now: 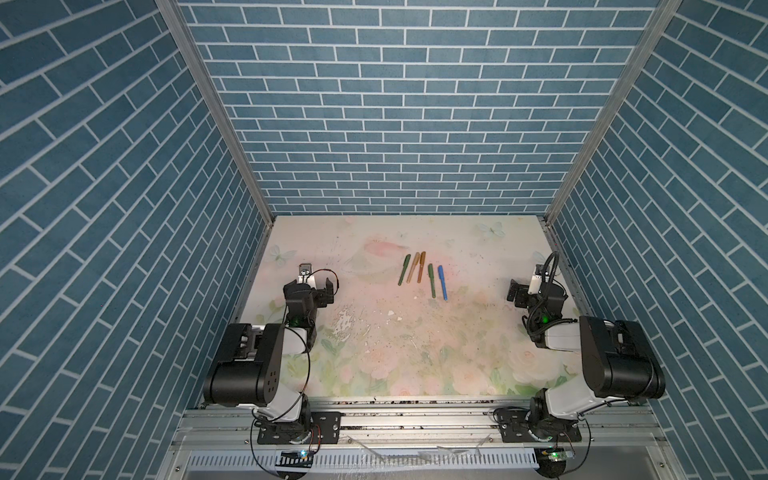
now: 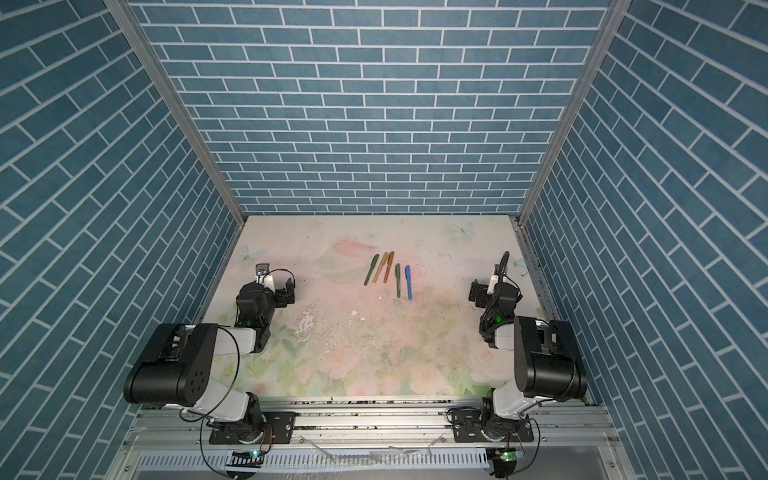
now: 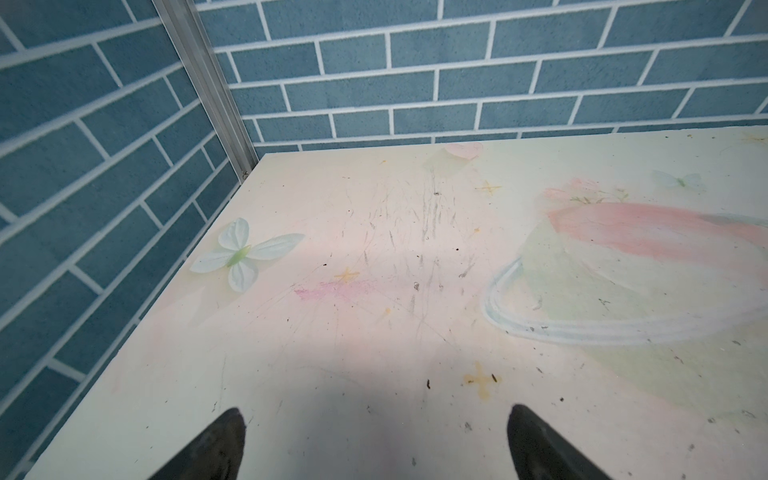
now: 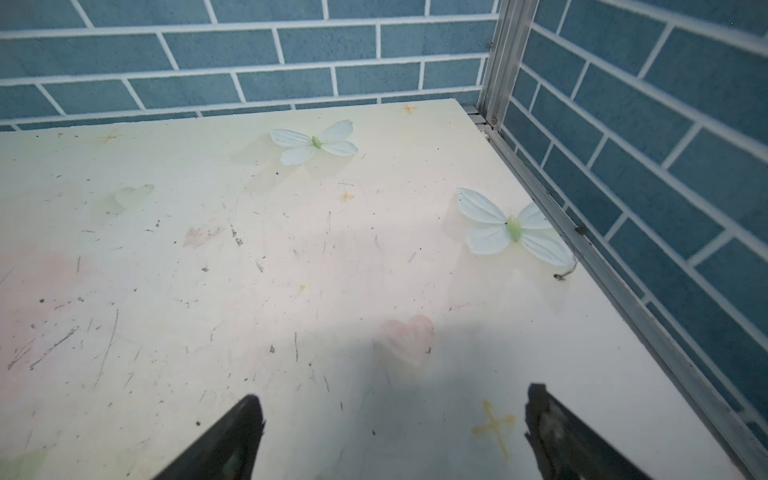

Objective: Insert the pens into the pen caps

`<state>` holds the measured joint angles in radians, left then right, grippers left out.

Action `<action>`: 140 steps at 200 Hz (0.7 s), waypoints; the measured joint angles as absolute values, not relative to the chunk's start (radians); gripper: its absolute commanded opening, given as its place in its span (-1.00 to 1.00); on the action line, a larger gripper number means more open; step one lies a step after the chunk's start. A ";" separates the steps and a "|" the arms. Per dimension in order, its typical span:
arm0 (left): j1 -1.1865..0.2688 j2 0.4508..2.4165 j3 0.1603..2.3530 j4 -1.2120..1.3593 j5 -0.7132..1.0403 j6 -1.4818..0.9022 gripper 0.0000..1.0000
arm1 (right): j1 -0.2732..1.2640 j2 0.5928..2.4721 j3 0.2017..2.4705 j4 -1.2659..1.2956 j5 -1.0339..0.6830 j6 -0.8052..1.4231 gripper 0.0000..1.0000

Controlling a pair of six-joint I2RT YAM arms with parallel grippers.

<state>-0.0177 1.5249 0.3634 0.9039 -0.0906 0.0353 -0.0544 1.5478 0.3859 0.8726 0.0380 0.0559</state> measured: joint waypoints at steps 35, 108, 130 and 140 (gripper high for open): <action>-0.018 1.525 0.363 0.897 -0.091 0.035 0.99 | -0.054 1.548 0.386 0.873 0.038 0.056 0.98; -0.018 1.525 0.363 0.895 -0.090 0.035 0.99 | -0.054 1.548 0.386 0.863 0.003 0.055 0.98; -0.018 1.525 0.363 0.895 -0.091 0.035 0.99 | -0.054 1.548 0.386 0.860 -0.001 0.056 0.98; -0.018 1.525 0.363 0.894 -0.091 0.035 0.99 | -0.054 1.548 0.386 0.859 -0.002 0.055 0.98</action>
<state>-0.0177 1.5249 0.3634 0.8944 -0.0906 0.0353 -0.0544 1.5478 0.3859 0.8593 -0.0021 0.0551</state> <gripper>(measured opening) 0.995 0.989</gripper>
